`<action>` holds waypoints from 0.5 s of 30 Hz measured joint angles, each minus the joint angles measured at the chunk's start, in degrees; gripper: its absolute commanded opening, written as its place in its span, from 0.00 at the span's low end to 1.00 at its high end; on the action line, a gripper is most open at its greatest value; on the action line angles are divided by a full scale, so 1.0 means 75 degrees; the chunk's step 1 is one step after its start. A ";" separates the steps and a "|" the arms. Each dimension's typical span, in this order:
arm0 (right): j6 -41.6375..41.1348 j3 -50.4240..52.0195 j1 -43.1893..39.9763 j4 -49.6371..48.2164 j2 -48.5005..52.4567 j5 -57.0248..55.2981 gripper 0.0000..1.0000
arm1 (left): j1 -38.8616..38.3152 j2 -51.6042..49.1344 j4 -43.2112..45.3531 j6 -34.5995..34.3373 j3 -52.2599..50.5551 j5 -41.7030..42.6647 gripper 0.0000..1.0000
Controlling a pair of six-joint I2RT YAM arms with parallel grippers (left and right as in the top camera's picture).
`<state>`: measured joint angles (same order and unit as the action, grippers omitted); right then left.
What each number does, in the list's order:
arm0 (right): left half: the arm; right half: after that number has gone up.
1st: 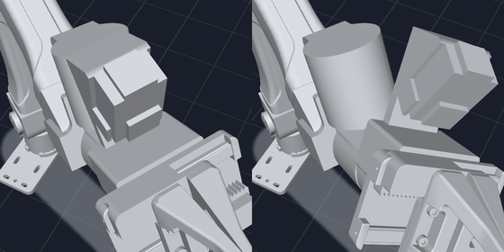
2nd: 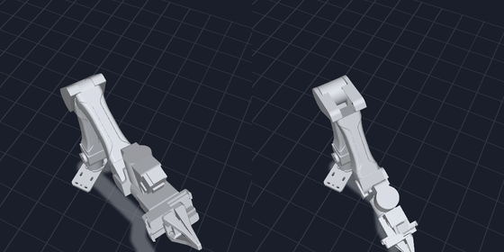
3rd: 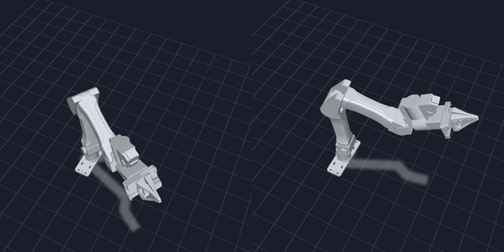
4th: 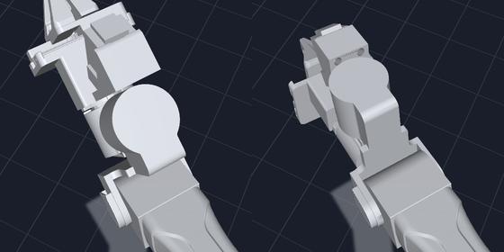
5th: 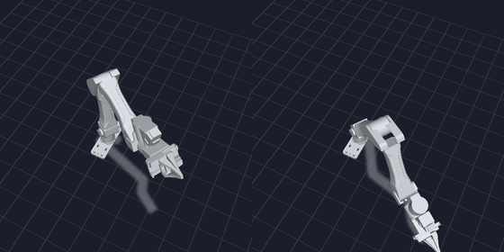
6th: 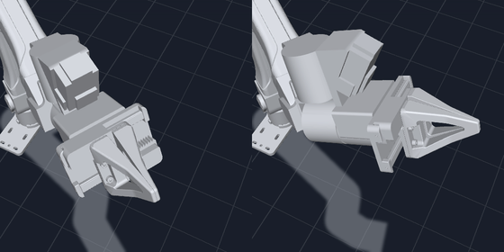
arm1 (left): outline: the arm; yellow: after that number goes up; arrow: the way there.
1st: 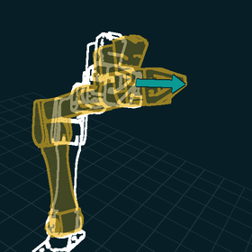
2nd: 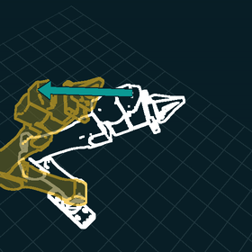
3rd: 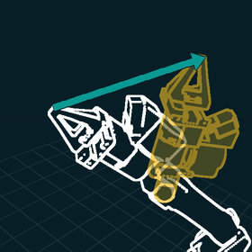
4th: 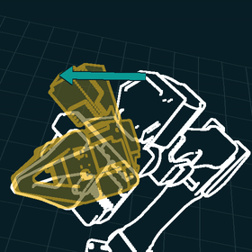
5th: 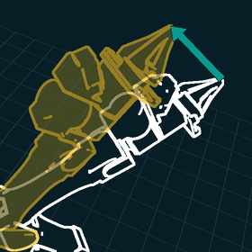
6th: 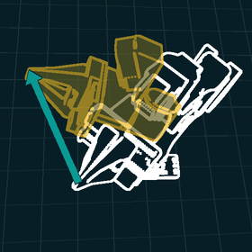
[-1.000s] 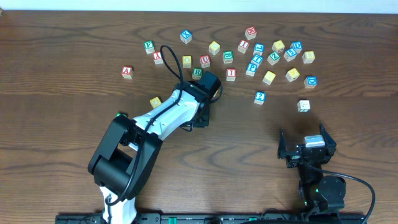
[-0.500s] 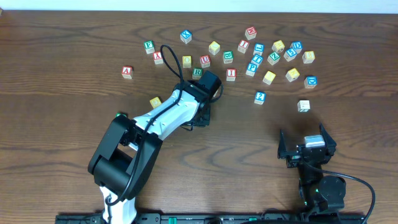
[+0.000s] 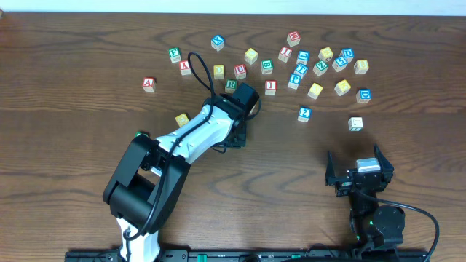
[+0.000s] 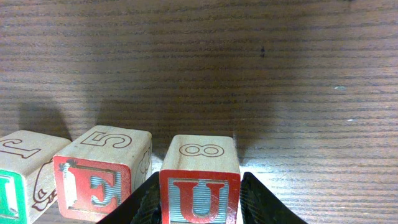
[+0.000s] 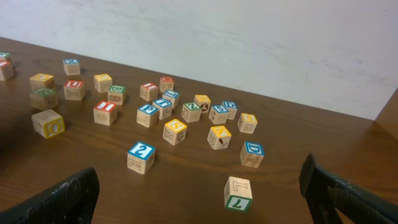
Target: Spell out NEURIPS
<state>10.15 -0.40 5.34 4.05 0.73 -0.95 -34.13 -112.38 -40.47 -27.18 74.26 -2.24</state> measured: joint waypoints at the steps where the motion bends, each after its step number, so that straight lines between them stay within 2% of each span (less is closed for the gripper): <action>1: 0.0000 0.0000 0.0000 0.0000 0.0000 0.0000 0.99 | 0.0000 0.0000 0.0000 0.0000 0.0000 0.0003 0.39; 8: 0.0000 0.0000 0.0000 0.0000 0.0000 0.0000 0.99 | 0.0000 0.0000 0.0000 0.0000 0.0000 0.0003 0.40; 10: 0.0000 0.0000 0.0000 0.0000 0.0000 0.0000 0.99 | 0.0000 0.0000 0.0000 0.0023 0.0000 0.0003 0.46; 15: 0.0000 0.0000 0.0000 0.0000 0.0000 0.0000 0.99 | 0.0000 0.0000 0.0003 0.0020 0.0000 0.0003 0.46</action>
<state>10.15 -0.40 5.34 4.05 0.73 -0.95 -34.13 -112.38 -40.45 -27.03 74.26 -2.22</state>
